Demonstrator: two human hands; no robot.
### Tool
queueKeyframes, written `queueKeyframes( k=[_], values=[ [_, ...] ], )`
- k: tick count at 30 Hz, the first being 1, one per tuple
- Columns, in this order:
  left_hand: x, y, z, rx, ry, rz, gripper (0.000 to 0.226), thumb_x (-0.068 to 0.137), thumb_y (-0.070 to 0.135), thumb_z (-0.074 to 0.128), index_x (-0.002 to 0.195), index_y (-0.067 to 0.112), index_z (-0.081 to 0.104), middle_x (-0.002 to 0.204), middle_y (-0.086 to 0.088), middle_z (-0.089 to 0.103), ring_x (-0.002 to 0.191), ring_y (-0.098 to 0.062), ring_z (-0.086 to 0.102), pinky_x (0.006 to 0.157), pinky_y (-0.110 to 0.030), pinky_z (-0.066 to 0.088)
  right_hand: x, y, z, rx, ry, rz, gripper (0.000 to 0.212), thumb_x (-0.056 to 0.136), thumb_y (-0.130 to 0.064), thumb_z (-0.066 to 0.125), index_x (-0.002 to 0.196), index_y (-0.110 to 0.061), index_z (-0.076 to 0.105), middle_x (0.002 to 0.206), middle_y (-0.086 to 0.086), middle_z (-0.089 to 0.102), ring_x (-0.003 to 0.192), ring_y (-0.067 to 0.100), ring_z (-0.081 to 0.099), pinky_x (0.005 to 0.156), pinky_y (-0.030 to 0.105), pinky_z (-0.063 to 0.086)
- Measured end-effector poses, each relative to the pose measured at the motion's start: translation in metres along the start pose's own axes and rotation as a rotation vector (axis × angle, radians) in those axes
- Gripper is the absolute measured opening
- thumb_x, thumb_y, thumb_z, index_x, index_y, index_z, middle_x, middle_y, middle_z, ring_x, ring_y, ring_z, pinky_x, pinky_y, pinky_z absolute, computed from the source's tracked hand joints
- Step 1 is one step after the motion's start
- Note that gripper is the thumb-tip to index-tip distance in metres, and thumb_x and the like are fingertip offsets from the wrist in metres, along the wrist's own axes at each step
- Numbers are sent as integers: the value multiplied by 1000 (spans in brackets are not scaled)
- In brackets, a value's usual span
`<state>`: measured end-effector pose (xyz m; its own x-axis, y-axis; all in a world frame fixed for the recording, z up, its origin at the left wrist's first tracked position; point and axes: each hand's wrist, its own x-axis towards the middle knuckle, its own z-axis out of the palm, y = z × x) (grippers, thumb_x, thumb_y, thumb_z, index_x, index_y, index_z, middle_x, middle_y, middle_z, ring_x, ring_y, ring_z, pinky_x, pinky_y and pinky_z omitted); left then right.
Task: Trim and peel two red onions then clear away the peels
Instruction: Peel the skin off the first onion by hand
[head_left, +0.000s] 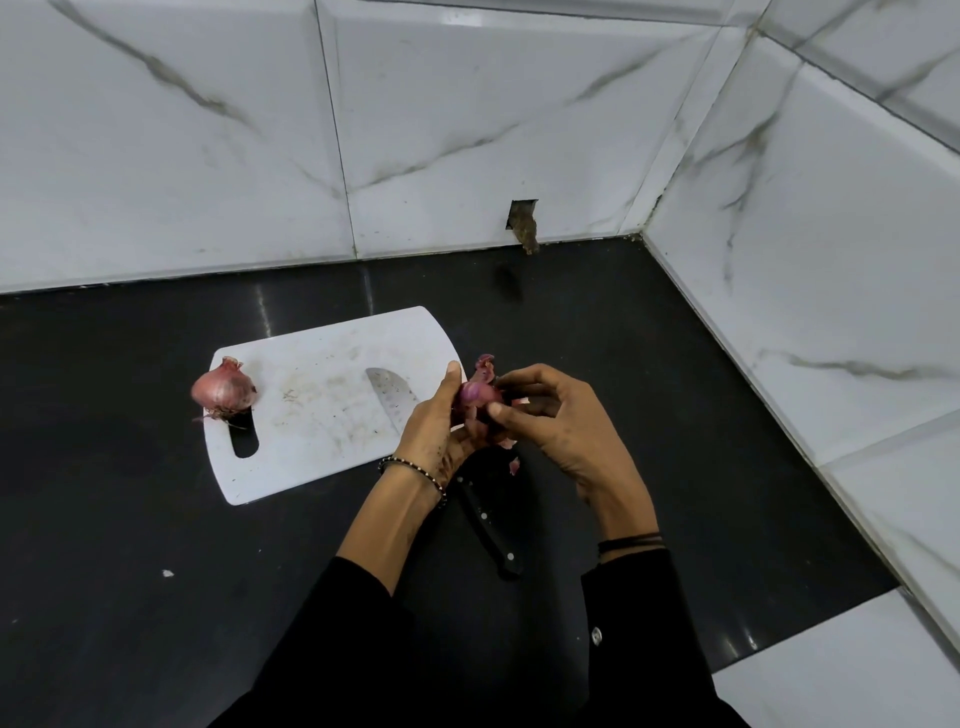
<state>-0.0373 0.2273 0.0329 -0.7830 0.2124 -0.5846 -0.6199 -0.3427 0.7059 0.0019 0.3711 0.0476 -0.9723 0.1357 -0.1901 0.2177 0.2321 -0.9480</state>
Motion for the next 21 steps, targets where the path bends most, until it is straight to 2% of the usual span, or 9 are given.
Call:
queueKeyframes(
  k=[1,4,7,9,12,15,18,21],
  values=[
    [1,0,0,3,-2,-2,46,100,45,50,97,3,68,100,-18,70,72,-25,74,68,-40,62,0,1,-1,-3,0,7,28,80,-23,84,105,-27,72,106,-5,73,98,7,70,82,30,59],
    [2,1,1,73,9,38,53,100,45,48,109,-4,67,101,-18,68,64,-18,73,53,-28,58,-1,-2,0,11,-17,20,31,78,-31,86,106,-28,72,107,-7,72,97,5,71,81,29,60],
    [1,2,2,90,-1,43,57,99,47,50,118,-5,64,107,-21,69,78,-23,73,53,-24,56,-2,-5,2,5,-24,14,43,73,-38,89,110,-30,69,111,-10,71,97,5,70,75,31,63],
    [3,1,2,103,-2,44,58,98,47,50,119,-6,63,110,-23,69,84,-25,71,54,-24,56,-2,-6,5,-24,-16,7,44,72,-36,90,110,-32,68,112,-10,70,98,5,70,72,37,64],
    [5,0,2,116,-5,53,59,98,46,51,119,-8,61,109,-24,69,79,-25,72,54,-25,56,0,-3,6,-38,12,10,34,77,-25,86,107,-31,70,109,-8,70,94,6,71,72,44,64],
    [7,-2,0,115,-18,69,58,100,45,48,113,-10,63,96,-21,73,70,-26,74,56,-29,58,1,-1,5,-38,24,7,26,81,-22,82,101,-33,72,103,-9,73,92,6,72,78,33,61],
    [8,-2,-3,67,-47,56,56,102,43,47,100,-8,68,89,-22,74,71,-33,74,62,-34,61,0,-4,4,-67,51,11,18,85,-22,76,100,-32,73,99,-10,72,86,4,70,66,16,53],
    [5,0,-4,59,-97,62,46,94,39,61,97,-7,68,89,-20,74,78,-33,74,66,-34,61,0,-5,2,-58,79,25,14,87,-24,74,99,-32,73,101,-10,71,88,3,69,70,19,55]
  ],
)
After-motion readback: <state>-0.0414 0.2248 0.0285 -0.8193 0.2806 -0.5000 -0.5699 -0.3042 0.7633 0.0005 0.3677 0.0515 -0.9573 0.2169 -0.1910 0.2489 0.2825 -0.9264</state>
